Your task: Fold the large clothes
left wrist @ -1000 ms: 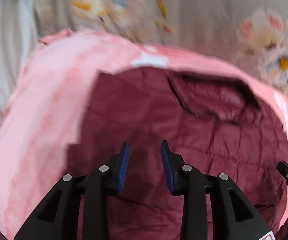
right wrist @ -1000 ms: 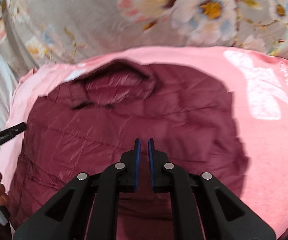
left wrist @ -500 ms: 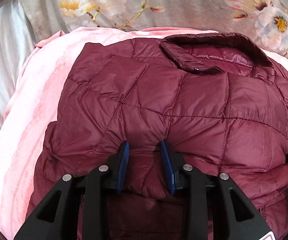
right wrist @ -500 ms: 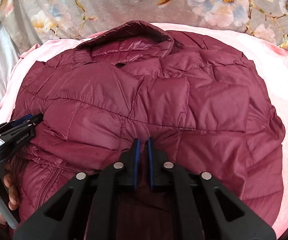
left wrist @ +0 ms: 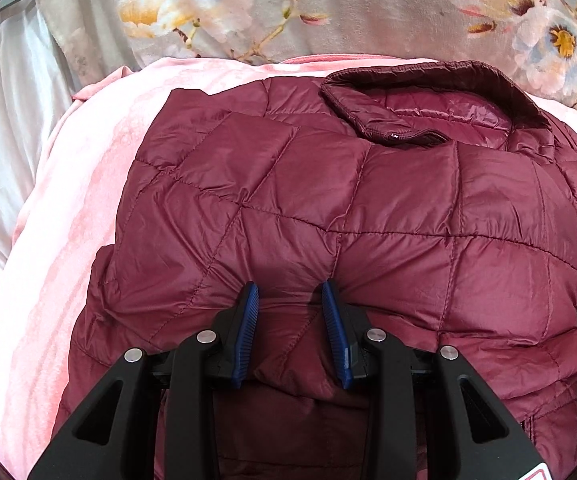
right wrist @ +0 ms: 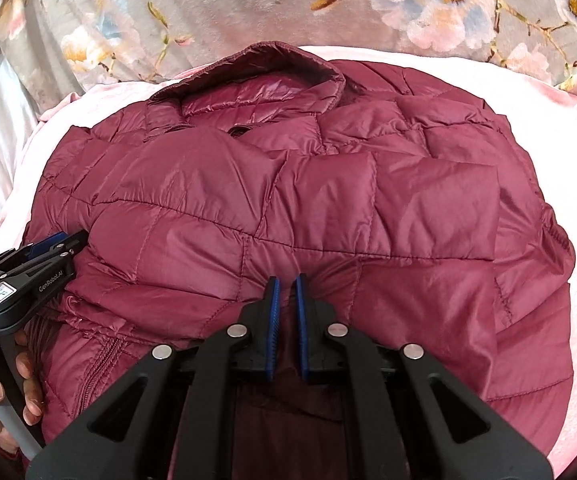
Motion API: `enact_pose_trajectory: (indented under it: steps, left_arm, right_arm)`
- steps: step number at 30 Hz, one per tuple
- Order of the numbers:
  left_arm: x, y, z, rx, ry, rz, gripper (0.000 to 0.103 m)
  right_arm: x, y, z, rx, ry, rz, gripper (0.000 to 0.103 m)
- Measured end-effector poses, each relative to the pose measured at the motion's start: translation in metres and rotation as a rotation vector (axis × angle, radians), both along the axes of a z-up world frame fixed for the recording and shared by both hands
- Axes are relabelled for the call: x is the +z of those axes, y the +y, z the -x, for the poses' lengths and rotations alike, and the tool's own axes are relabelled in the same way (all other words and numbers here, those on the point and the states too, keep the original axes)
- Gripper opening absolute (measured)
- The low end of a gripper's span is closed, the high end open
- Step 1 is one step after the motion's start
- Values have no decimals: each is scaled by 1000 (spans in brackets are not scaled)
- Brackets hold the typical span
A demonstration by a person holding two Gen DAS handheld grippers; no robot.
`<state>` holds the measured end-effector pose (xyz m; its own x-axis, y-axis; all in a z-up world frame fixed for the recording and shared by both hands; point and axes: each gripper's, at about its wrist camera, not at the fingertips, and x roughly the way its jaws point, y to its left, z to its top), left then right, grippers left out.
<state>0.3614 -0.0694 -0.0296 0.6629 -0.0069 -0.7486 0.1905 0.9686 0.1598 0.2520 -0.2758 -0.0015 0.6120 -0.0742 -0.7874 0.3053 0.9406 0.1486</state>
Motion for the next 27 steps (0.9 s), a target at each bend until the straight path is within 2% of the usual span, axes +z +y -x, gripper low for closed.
enact_pose_trajectory:
  steps: [12,18,19,20,21,22,23,25,27]
  left_arm:
    - [0,0,0,-1,0,-10,34]
    - [5,9,-2,-24,26,40,36]
    - [8,12,-3,-34,40,38,46]
    - [11,15,-4,-37,52,33,53]
    - [17,18,-6,-41,73,43,65]
    - [23,22,-10,-48,93,68,67]
    - [34,26,-17,-59,118,120,67]
    - [49,28,-28,-66,140,196,74]
    - [65,24,-47,-79,163,279,79]
  right_arm:
    - [0,1,0,-2,0,-5,7]
    - [6,-10,13,21,1,-97,10]
    - [9,-13,17,25,5,-107,17]
    - [16,-18,21,26,5,-121,30]
    - [23,-22,23,27,-3,-122,40]
    - [34,-25,23,22,-22,-98,56]
    - [43,-28,21,17,-44,-65,63]
    - [63,-33,7,13,-87,7,68]
    - [73,-42,-13,16,-112,8,75]
